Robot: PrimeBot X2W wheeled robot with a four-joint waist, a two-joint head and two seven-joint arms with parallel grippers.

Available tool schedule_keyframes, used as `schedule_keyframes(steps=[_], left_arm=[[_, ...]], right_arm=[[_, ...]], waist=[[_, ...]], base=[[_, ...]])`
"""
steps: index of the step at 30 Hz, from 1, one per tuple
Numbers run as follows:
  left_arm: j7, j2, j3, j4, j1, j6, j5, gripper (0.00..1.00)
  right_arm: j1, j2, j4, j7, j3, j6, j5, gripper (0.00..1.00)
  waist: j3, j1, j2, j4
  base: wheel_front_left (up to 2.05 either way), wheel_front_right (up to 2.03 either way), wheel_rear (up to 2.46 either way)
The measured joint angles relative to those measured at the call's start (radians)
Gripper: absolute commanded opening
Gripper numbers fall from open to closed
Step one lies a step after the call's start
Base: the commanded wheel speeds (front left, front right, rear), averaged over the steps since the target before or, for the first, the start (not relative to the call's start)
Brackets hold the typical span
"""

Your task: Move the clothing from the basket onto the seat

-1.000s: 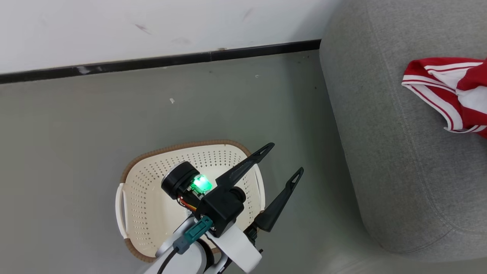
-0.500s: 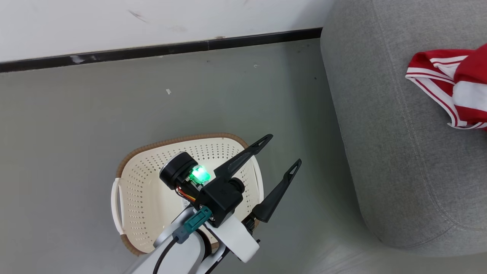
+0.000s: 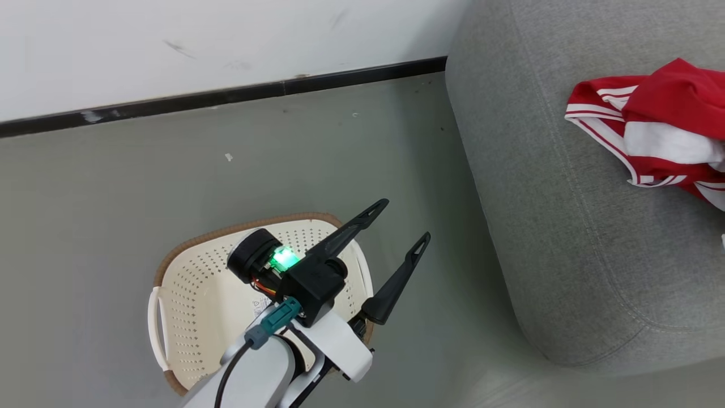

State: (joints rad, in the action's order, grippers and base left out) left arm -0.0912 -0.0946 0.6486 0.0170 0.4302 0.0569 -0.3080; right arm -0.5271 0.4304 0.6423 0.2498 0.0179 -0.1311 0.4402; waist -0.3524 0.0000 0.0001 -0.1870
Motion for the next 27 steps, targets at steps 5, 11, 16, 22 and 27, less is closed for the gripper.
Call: schedule_keyframes(steps=[5,11,16,22,27], left_arm=[[-0.017,-0.004,-0.025,-0.024,-0.002,0.0,-0.016,1.0],[-0.038,-0.01,-0.065,-0.046,-0.017,-0.01,-0.036,1.0],[-0.051,-0.015,-0.1,-0.065,-0.04,-0.029,-0.051,1.0],[-0.087,-0.026,-0.15,-0.076,-0.076,-0.057,-0.072,1.0],[-0.1,-0.033,-0.189,-0.088,-0.104,-0.086,-0.085,1.0]], right_arm=[[0.037,-0.014,-0.059,0.001,0.002,0.0,0.0,1.0],[0.074,-0.034,-0.11,0.001,0.001,0.0,0.0,1.0],[0.107,-0.062,-0.152,0.001,-0.006,0.0,0.0,1.0],[0.142,-0.081,-0.203,0.001,-0.021,0.0,-0.003,1.0],[0.164,-0.111,-0.245,0.001,-0.042,0.0,-0.011,1.0]], waist=[[0.024,0.0,0.0,-0.022],[0.054,0.0,0.0,-0.038],[0.082,0.0,0.0,-0.043],[0.118,0.0,0.0,-0.039],[0.147,0.0,0.0,-0.027]], base=[[0.0,0.0,0.0],[0.0,0.0,0.0],[0.0,0.0,0.0],[0.0,0.0,0.0],[0.0,0.0,0.0]])
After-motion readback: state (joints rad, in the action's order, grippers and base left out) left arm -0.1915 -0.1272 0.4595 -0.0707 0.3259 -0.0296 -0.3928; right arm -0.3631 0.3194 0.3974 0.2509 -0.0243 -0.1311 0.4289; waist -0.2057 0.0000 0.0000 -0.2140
